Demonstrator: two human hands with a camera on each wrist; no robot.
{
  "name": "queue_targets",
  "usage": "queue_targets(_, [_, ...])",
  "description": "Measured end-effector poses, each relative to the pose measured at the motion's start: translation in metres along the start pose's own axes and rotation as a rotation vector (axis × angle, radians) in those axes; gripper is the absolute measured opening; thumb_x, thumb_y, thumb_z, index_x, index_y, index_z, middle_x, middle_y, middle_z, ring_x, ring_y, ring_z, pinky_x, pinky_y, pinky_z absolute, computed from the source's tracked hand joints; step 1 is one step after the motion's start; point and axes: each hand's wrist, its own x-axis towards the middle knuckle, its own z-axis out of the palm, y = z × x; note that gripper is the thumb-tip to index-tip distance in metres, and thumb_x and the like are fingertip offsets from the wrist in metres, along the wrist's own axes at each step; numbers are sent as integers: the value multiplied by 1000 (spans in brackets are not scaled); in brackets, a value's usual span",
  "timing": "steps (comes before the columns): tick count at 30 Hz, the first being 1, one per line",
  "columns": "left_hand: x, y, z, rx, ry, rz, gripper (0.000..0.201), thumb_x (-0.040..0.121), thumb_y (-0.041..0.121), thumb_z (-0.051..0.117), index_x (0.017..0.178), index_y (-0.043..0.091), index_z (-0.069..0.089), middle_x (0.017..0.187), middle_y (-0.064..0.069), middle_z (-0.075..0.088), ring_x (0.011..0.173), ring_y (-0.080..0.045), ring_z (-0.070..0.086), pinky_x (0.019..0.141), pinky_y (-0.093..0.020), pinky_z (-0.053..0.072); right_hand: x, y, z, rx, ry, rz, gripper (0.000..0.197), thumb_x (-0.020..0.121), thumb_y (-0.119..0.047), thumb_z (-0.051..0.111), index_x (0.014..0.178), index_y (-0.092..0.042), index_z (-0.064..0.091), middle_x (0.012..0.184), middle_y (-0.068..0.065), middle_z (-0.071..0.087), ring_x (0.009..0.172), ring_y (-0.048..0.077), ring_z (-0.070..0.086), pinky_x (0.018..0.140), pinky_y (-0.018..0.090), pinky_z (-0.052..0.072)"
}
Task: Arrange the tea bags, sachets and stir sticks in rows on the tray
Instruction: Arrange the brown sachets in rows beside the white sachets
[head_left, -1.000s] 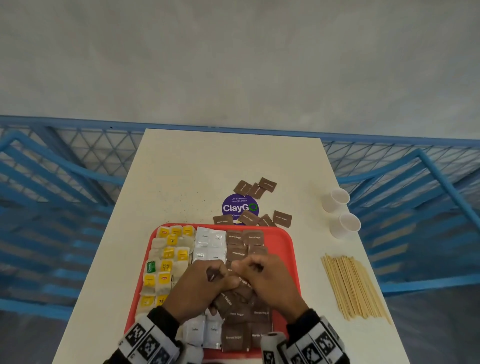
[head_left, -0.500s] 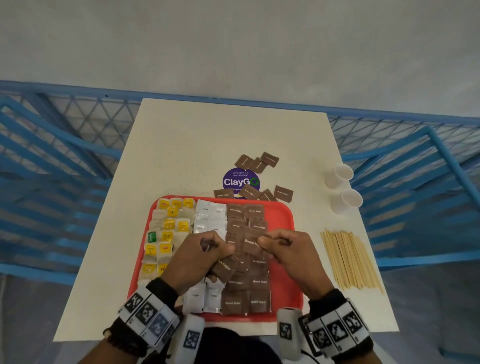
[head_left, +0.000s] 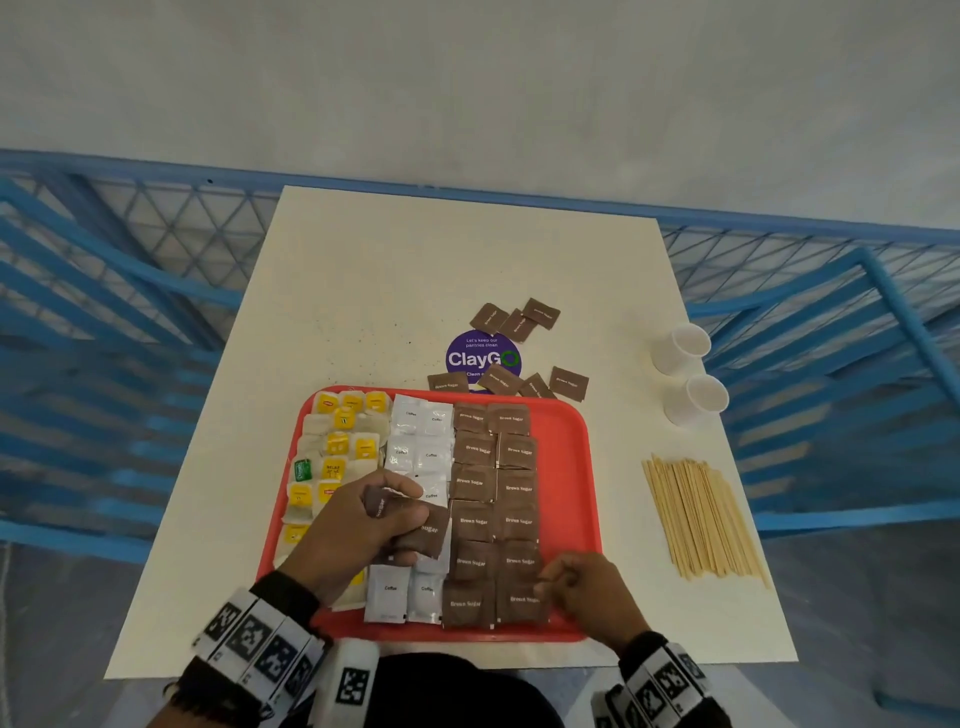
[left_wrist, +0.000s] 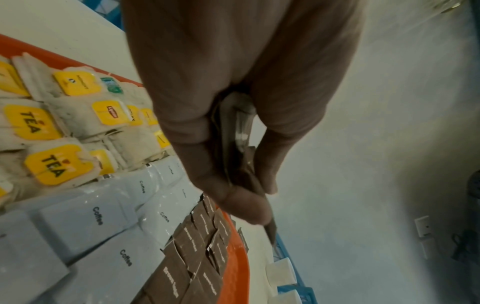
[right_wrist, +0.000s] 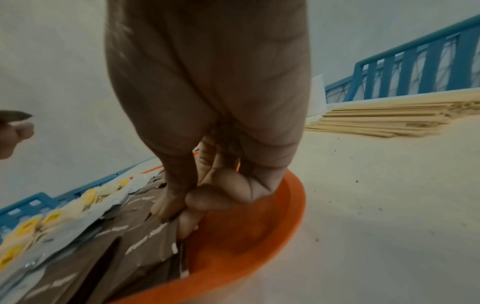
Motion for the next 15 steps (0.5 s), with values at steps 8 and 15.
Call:
queue_targets(8, [0,3,0,-45,-81,-41,28,89,-10,62,113,5,64,105,-23,73,87,-38,72,67,-40,62,-4,-9,-3,-64,183,-18,27,70,-26,86,66,-12,63,60,-4,63,55,3,54,53,14,42])
queue_targets(15, [-7,17,23,-33,-110,8,20,86,-6,68,105,-1,69,97,-20,75,87,-35,74,65,-36,63,-41,-107,-10,302,3,-287,28,78,-42,79,101,-27,73,89,-3,75,80,9,70,73,25,56])
